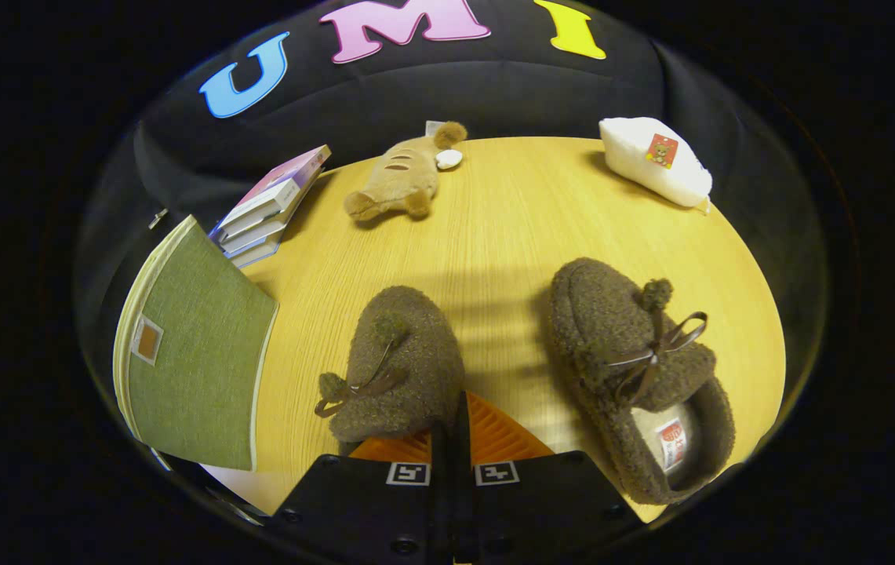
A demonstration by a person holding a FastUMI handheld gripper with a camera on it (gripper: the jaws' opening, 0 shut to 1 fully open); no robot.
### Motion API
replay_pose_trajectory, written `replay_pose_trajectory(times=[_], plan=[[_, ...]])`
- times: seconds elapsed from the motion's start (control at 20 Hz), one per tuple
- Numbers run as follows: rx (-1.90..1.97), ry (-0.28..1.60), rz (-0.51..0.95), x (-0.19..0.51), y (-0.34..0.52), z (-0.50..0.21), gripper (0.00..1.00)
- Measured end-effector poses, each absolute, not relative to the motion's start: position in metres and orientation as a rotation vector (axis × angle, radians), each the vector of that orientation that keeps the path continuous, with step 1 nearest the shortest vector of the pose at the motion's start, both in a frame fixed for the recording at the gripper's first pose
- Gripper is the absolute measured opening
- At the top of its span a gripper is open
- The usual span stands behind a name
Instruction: Open the storage box then place both shoes into the box .Put the left shoe in first, then the right shoe, with the right side of both shoes facing outward in a uniform manner.
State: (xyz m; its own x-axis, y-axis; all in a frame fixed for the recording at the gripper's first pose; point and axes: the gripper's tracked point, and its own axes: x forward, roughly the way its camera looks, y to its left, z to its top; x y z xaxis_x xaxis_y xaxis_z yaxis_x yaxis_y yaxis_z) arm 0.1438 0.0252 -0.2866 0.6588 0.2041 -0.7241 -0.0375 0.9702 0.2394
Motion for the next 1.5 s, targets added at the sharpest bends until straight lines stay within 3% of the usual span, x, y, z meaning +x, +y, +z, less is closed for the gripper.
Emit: replay_pose_trajectory(times=[0.4, 0.8, 1.15, 1.5], plan=[[0.366, 0.753, 0.047, 0.122, 0.034, -0.167, 0.06], [0.474, 0.617, 0.097, 0.118, 0.128, -0.046, 0.06], [0.496, 0.674, 0.192, 0.119, 0.242, -0.042, 0.06], [0.464, 0.793, 0.184, 0.121, 0.318, -0.109, 0.06]])
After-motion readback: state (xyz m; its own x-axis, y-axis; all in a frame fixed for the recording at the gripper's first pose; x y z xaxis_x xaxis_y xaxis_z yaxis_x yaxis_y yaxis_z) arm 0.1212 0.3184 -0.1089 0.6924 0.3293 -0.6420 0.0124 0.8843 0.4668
